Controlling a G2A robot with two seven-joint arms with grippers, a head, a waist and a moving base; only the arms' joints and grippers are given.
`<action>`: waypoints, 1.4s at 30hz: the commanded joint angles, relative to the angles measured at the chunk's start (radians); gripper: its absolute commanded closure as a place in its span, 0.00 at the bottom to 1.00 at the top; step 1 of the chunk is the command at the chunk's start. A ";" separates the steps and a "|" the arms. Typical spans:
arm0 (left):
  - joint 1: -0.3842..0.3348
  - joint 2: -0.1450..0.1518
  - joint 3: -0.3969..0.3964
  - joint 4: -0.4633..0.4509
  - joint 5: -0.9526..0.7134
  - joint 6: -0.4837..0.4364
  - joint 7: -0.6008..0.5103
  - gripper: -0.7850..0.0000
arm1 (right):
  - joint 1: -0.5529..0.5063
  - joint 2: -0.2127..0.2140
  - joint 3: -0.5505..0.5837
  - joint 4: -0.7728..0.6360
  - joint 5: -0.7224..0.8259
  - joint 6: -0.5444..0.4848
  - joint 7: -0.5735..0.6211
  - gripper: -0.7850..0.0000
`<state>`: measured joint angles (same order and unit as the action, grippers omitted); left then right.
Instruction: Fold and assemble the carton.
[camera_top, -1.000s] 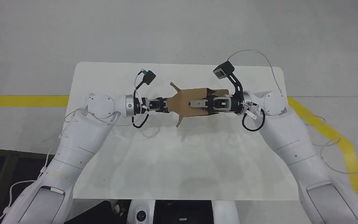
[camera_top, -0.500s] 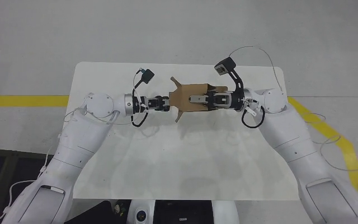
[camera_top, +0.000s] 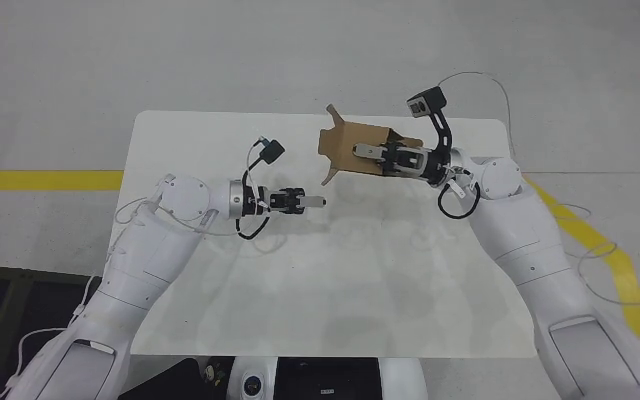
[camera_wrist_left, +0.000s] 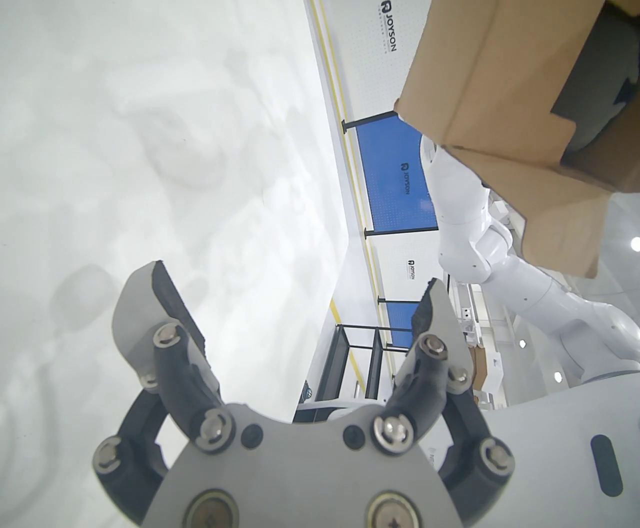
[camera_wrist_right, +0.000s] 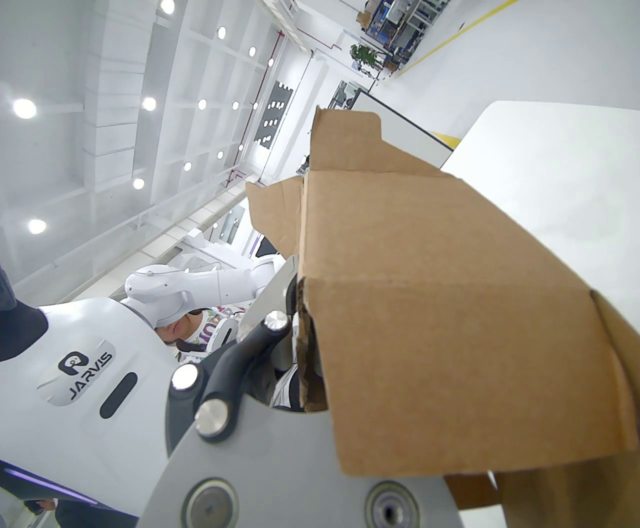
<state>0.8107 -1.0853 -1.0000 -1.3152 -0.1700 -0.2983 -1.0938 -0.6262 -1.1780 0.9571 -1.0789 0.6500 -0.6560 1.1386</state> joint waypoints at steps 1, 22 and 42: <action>-0.003 -0.002 0.006 -0.007 0.000 -0.001 -0.005 0.00 | 0.000 -0.004 -0.005 -0.002 -0.012 0.000 -0.013 1.00; -0.021 -0.001 -0.037 0.033 -0.065 -0.011 0.013 0.00 | -0.012 -0.018 -0.035 -0.005 -0.067 0.061 0.073 1.00; -0.024 -0.006 -0.022 0.032 -0.075 -0.013 -0.012 0.00 | 0.001 -0.039 -0.055 0.006 -0.069 0.072 0.097 1.00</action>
<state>0.7878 -1.0913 -1.0232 -1.2847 -0.2457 -0.3117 -1.1045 -0.6254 -1.2161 0.9016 -1.0743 0.5817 -0.5843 1.2357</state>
